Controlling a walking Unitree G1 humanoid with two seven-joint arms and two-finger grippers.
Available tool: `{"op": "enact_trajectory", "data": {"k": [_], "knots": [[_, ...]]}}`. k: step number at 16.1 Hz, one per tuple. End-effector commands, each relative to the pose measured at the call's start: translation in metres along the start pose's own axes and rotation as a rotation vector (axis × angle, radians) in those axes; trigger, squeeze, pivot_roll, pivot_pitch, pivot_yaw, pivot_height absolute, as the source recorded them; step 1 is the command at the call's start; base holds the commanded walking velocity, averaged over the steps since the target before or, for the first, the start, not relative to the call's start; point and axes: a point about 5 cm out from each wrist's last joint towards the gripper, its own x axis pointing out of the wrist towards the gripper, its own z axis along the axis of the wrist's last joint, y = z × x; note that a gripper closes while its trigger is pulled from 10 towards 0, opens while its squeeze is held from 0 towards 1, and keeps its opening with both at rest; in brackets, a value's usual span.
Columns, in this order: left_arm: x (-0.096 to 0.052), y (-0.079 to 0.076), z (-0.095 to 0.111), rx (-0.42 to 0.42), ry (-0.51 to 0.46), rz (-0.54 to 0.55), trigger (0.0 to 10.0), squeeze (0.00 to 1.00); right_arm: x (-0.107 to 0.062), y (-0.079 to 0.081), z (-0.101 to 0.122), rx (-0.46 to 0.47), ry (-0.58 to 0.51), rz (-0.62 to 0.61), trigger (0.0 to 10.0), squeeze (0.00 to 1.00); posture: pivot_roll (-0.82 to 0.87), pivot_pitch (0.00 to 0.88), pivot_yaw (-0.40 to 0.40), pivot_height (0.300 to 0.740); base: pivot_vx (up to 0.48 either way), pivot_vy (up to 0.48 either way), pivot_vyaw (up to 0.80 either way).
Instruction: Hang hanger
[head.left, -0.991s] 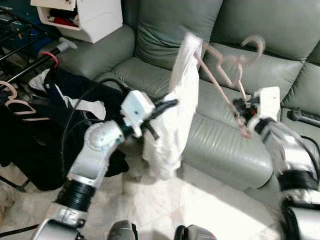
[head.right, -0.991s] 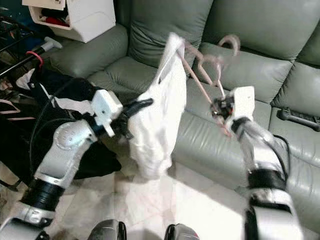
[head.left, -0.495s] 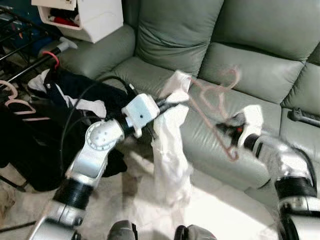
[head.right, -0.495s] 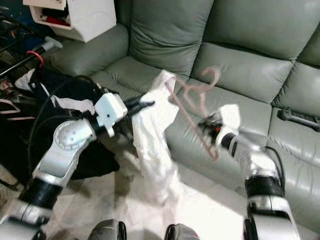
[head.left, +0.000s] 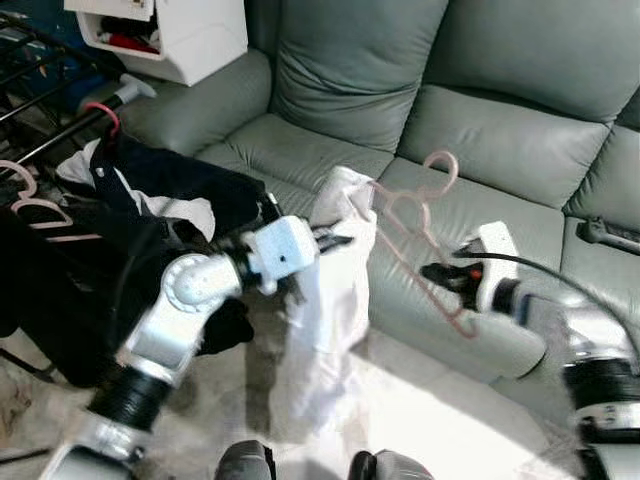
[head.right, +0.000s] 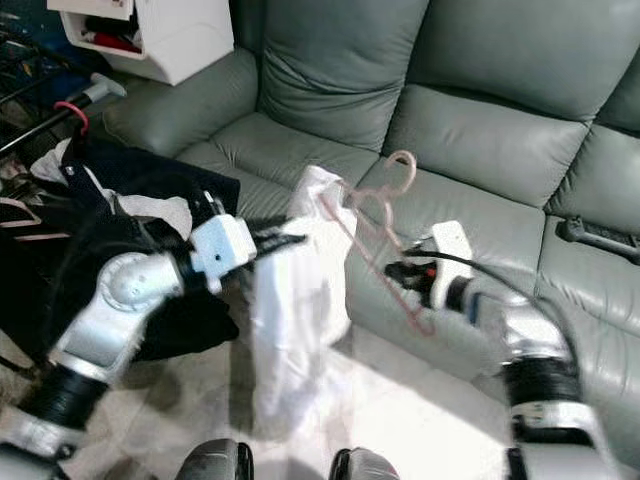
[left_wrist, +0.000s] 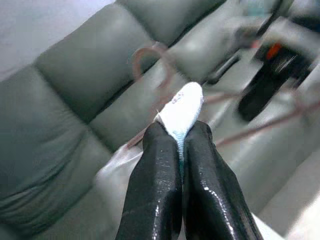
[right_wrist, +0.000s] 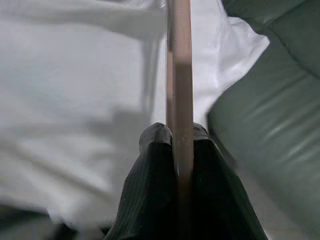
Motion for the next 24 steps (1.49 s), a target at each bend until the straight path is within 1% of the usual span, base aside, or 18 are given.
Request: {"op": "enact_trajectory", "data": {"k": [1,3,5,6,7,9,10,11,12,14,15,17,19,20,21,22,23,24], "knots": [[-0.003,0.013,0.002,0.077,-0.003,0.045,10.0,0.0,-0.008,0.003,0.003,-0.103,0.023,0.067,10.0,0.0,-0.02,0.057,-0.004,0.74,0.0,0.0,0.0],[-0.006,0.019,-0.003,0.127,0.026,0.048,10.0,0.0,-0.018,0.008,-0.002,-0.185,0.071,0.175,10.0,0.0,-0.03,0.053,-0.004,0.74,0.0,0.0,0.0],[-0.007,0.023,-0.005,0.159,0.037,0.056,10.0,0.0,-0.025,0.015,-0.005,-0.21,0.097,0.28,10.0,0.0,-0.03,0.051,-0.005,0.74,0.0,0.0,0.0],[-0.006,0.025,-0.005,0.167,0.034,0.063,10.0,0.0,-0.026,0.017,-0.006,-0.213,0.104,0.303,10.0,0.0,-0.03,0.051,-0.005,0.74,0.0,0.0,0.0],[-0.005,0.028,-0.003,0.18,0.015,0.092,10.0,0.0,-0.027,0.018,-0.008,-0.211,0.116,0.324,10.0,0.0,-0.03,0.05,-0.008,0.74,0.0,0.0,0.0],[-0.001,0.035,0.005,0.184,-0.041,0.176,10.0,0.0,-0.021,0.015,-0.018,-0.146,0.121,0.305,10.0,0.0,-0.03,0.052,-0.01,0.74,0.0,0.0,0.0],[-0.001,0.036,0.006,0.194,-0.043,0.184,10.0,0.0,-0.022,0.016,-0.024,-0.157,0.141,0.317,10.0,0.0,-0.02,0.055,-0.012,0.74,0.0,0.0,0.0],[-0.002,0.035,0.004,0.208,-0.032,0.175,10.0,0.0,-0.023,0.016,-0.027,-0.177,0.161,0.319,10.0,0.0,-0.02,0.055,-0.012,0.74,0.0,0.0,0.0],[-0.006,0.035,-0.001,0.217,-0.009,0.148,10.0,0.0,-0.026,0.016,-0.029,-0.19,0.176,0.319,10.0,0.0,-0.02,0.056,-0.01,0.74,0.0,0.0,0.0],[-0.013,0.037,-0.011,0.259,0.042,0.103,10.0,0.0,-0.032,0.013,-0.031,-0.221,0.194,0.322,10.0,0.0,-0.03,0.059,-0.002,0.74,0.0,0.0,0.0],[-0.014,0.038,-0.012,0.263,0.047,0.101,10.0,0.0,-0.033,0.012,-0.03,-0.224,0.192,0.324,10.0,0.0,-0.03,0.059,-0.002,0.74,0.0,0.0,0.0],[-0.016,0.039,-0.019,0.33,0.092,0.06,10.0,0.0,-0.037,0.018,-0.024,-0.262,0.177,0.37,10.0,0.0,-0.03,0.062,0.002,0.74,0.0,0.0,0.0],[-0.019,0.04,-0.025,0.353,0.127,0.055,10.0,0.0,-0.039,0.023,-0.019,-0.285,0.16,0.4,10.0,0.0,-0.03,0.063,0.004,0.74,0.0,0.0,0.0],[-0.021,0.041,-0.035,0.37,0.175,0.06,10.0,0.0,-0.04,0.028,-0.013,-0.332,0.155,0.431,10.0,0.0,-0.03,0.065,0.006,0.74,0.0,0.0,0.0],[-0.023,0.042,-0.042,0.375,0.21,0.065,10.0,0.0,-0.04,0.03,-0.01,-0.369,0.158,0.438,10.0,0.0,-0.03,0.066,0.008,0.74,0.0,0.0,0.0],[-0.027,0.045,-0.053,0.378,0.259,0.083,10.0,0.0,-0.041,0.028,-0.008,-0.467,0.189,0.417,10.0,0.0,-0.03,0.066,0.01,0.74,0.0,0.0,0.0],[-0.032,0.051,-0.067,0.406,0.367,0.107,10.0,0.0,-0.043,0.019,-0.008,-0.58,0.245,0.36,10.0,0.0,-0.03,0.064,0.012,0.74,0.0,0.0,0.0],[-0.037,0.058,-0.074,0.407,0.438,0.165,10.0,0.0,-0.045,0.011,-0.009,-0.646,0.281,0.312,10.0,0.0,-0.03,0.063,0.014,0.74,0.0,0.0,0.0]]}}
